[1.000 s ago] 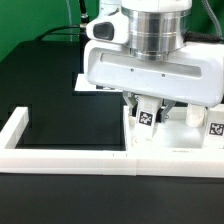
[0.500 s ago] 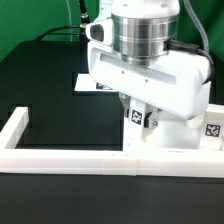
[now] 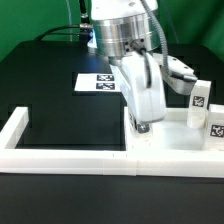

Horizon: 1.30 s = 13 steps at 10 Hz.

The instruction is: Assemble square table

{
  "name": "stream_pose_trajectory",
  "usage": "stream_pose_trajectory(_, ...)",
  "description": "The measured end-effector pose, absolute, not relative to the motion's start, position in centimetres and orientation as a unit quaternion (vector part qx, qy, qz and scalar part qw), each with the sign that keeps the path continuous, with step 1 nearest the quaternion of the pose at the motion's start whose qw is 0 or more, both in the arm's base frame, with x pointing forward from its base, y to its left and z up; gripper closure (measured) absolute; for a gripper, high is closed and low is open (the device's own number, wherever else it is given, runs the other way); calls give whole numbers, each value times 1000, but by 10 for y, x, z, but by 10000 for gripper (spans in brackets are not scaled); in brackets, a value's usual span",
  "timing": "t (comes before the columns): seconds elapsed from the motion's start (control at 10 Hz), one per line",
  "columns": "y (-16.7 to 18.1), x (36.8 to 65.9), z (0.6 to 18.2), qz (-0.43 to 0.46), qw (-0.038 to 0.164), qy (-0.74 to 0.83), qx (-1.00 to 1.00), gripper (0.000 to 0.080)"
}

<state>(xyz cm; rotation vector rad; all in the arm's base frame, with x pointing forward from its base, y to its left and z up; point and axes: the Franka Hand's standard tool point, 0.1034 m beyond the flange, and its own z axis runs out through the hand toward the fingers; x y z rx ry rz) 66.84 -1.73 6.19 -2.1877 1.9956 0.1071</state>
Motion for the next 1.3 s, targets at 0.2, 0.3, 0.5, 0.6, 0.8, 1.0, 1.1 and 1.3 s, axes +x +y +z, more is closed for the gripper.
stream_pose_trajectory(0.2,-16,668,61,35,88,666,-740,320)
stream_pose_trajectory(0.3,-12,668,63,32,75,624,-777,320)
stream_pose_trajectory(0.5,-6,672,69,12,55,522,-851,187)
stream_pose_trajectory(0.6,-3,671,71,6,52,483,-874,156)
stream_pose_trajectory(0.8,-7,670,69,4,51,436,-899,151)
stream_pose_trajectory(1.0,-7,670,69,1,51,378,-925,150)
stream_pose_trajectory(1.1,-15,671,72,-9,57,303,-951,150)
stream_pose_trajectory(1.3,-21,668,78,1,61,233,-971,150)
